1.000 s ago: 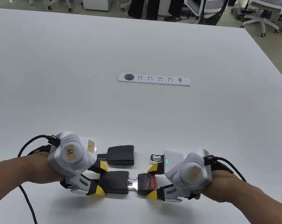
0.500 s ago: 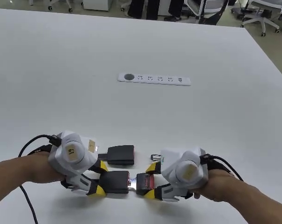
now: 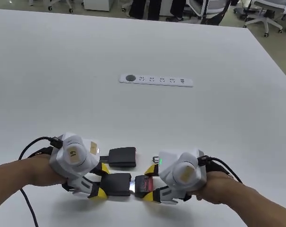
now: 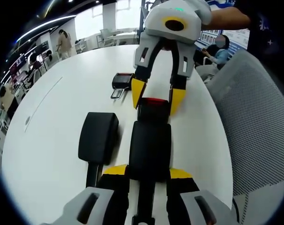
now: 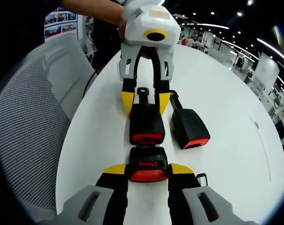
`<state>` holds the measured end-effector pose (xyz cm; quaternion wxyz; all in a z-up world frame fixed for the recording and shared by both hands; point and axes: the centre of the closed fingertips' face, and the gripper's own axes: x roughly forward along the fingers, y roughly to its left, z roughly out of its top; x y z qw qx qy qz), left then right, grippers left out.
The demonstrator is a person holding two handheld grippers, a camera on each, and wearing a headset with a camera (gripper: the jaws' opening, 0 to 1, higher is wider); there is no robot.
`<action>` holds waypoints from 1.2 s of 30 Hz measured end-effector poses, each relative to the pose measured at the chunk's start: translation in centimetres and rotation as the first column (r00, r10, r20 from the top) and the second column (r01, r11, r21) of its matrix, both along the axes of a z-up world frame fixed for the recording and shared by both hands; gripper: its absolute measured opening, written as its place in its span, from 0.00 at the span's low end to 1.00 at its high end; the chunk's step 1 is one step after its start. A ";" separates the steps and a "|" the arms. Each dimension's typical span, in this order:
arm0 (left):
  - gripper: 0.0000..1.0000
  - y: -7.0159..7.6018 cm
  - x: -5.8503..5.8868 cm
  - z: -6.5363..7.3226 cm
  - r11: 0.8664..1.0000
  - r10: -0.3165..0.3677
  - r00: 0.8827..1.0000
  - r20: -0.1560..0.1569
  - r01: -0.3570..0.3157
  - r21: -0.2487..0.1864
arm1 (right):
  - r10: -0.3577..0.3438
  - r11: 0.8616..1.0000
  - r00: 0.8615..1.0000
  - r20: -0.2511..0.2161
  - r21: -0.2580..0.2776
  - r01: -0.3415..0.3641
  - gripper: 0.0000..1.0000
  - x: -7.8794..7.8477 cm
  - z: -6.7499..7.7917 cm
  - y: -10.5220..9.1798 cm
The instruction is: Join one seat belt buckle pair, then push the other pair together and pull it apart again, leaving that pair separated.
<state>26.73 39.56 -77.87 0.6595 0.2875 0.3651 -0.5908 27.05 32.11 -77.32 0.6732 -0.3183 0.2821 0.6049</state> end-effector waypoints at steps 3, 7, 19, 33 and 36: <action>0.30 0.0 0.0 0.0 1.000 0.009 1.000 0.000 -0.009 -0.002 | -0.006 1.000 1.000 -0.001 0.005 0.006 0.28 0.0 0.0 0.3; 0.30 -0.2 -0.1 0.2 1.000 0.011 1.000 -0.001 -0.011 -0.001 | 0.001 1.000 1.000 -0.007 0.001 -0.001 0.28 -0.1 -0.2 0.5; 0.31 -0.6 -1.0 0.9 0.999 -0.044 0.999 0.010 0.044 0.029 | 0.020 0.999 1.000 -0.008 0.037 -0.020 0.28 -0.5 0.3 -0.4; 0.31 -0.3 -0.6 0.4 0.996 -0.055 0.998 0.016 0.054 0.069 | 0.016 0.999 1.000 -0.003 0.035 -0.016 0.29 -0.8 0.2 -0.1; 0.31 0.0 -0.4 0.2 0.995 -0.062 0.998 0.015 0.060 0.076 | 0.018 1.000 1.000 -0.002 0.026 -0.018 0.29 -0.7 0.1 -0.2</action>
